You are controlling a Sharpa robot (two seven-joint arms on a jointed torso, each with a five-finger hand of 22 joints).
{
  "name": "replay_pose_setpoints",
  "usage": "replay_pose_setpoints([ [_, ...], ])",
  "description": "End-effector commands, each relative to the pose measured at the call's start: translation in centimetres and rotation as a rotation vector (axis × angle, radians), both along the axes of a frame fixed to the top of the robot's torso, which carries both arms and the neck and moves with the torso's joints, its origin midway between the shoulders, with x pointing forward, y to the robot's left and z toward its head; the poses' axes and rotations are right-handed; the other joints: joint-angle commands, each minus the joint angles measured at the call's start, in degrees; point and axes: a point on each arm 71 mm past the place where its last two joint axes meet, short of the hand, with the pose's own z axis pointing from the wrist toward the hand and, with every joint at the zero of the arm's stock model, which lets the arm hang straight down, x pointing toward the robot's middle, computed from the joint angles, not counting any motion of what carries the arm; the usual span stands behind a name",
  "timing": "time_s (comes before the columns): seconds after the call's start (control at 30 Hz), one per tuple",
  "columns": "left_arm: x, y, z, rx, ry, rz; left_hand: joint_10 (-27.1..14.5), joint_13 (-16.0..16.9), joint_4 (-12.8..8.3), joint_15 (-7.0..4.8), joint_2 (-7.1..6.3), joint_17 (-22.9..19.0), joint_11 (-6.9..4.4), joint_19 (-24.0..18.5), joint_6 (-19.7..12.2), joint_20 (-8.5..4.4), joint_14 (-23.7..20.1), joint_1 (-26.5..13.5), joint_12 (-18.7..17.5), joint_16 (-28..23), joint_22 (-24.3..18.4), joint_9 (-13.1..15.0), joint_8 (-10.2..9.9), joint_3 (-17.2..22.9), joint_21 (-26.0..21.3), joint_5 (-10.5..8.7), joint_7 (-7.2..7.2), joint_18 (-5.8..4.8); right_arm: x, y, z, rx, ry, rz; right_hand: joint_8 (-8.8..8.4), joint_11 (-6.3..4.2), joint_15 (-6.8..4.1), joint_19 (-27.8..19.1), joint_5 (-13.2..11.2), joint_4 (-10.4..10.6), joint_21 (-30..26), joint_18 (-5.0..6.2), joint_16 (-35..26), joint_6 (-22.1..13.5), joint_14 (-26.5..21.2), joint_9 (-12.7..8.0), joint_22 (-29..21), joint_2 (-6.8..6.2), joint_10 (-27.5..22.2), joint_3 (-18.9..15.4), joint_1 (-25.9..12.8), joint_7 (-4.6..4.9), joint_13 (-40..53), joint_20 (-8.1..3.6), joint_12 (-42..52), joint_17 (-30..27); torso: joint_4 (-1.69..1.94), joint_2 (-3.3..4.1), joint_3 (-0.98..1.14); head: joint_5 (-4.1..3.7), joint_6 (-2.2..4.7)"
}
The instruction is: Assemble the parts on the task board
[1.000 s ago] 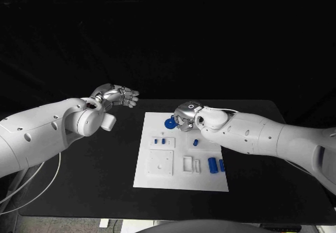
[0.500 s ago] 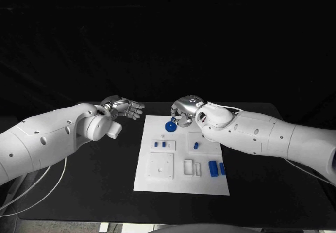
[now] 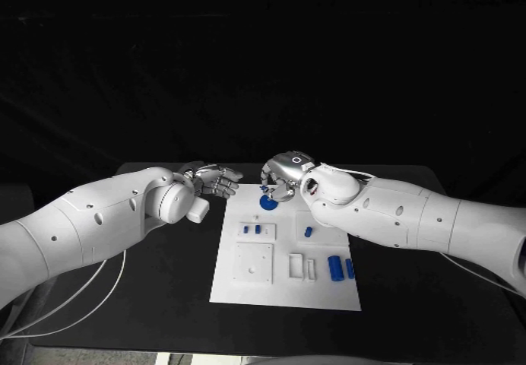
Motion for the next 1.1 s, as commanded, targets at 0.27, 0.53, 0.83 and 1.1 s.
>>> replay_pose_setpoints([
  [0.27,-0.2,-1.3,-0.1,-0.05,0.052,-0.022,-0.8,-0.1,1.3,0.27,-1.49,0.2,0.03,-0.2,-0.2,0.52,-0.5,-0.4,-0.1,-0.8,0.1,-0.1,0.2,0.0,-0.6,-0.14,0.25,0.7,-0.1,0.6,0.2,-0.002,-0.021,0.008,0.22,0.06,-0.34,0.2,-0.3,0.0,0.4,0.81,0.2,1.1,0.2,0.0,0.9,-0.55,0.5,0.5,0.2,0.52,0.1,-0.42,-0.1,0.1,0.1,0.03,0.08,0.27,0.07],
  [0.53,-0.5,-2.4,-0.5,-0.044,0.069,-0.048,-1.4,-0.2,1.7,0.45,-1.77,0.4,0.24,-0.5,-0.5,0.71,-0.8,-0.2,-0.2,-1.3,0.1,-0.3,0.1,0.2,-0.9,-0.14,0.35,0.72,-0.2,0.9,0.2,-0.001,-0.024,0.014,0.23,0.05,-0.35,0.3,-0.3,0.1,0.4,0.81,0.2,1.1,0.2,0.0,0.9,-0.62,0.6,0.5,0.2,0.51,0.1,-0.44,-0.1,0.1,0.1,0.03,0.01,0.4,-0.01],
  [0.83,-0.3,-2.6,-0.6,-0.026,0.069,-0.042,-1.9,-0.2,1.8,0.58,-1.75,0.5,0.42,-0.8,-0.7,0.84,-1.0,0.3,-0.3,-1.6,0.3,-0.3,0.1,0.3,-1.1,-0.13,0.4,0.7,-0.3,1.3,0.3,0.003,-0.029,0.021,0.24,0.04,-0.36,0.3,-0.3,0.2,0.4,0.81,0.2,1.1,0.3,0.1,0.9,-0.68,0.7,0.6,0.3,0.5,0.1,-0.46,-0.1,0.1,0.12,0.03,0.01,0.32,-0.1],
  [1.1,-0.4,-3.4,-0.8,-0.022,0.075,-0.063,-2.0,-0.2,1.7,0.63,-1.46,0.7,0.5,-0.9,-0.7,0.9,-1.0,0.7,-0.2,-1.8,0.4,-0.3,0.1,0.4,-1.2,-0.11,0.37,0.72,-0.3,1.6,0.4,0.005,-0.03,0.027,0.25,0.04,-0.37,0.3,-0.3,0.2,0.4,0.81,0.2,1.1,0.3,0.1,0.9,-0.71,0.7,0.6,0.4,0.5,0.2,-0.47,-0.1,0.1,0.1,0.03,-0.02,0.33,-0.08],
])
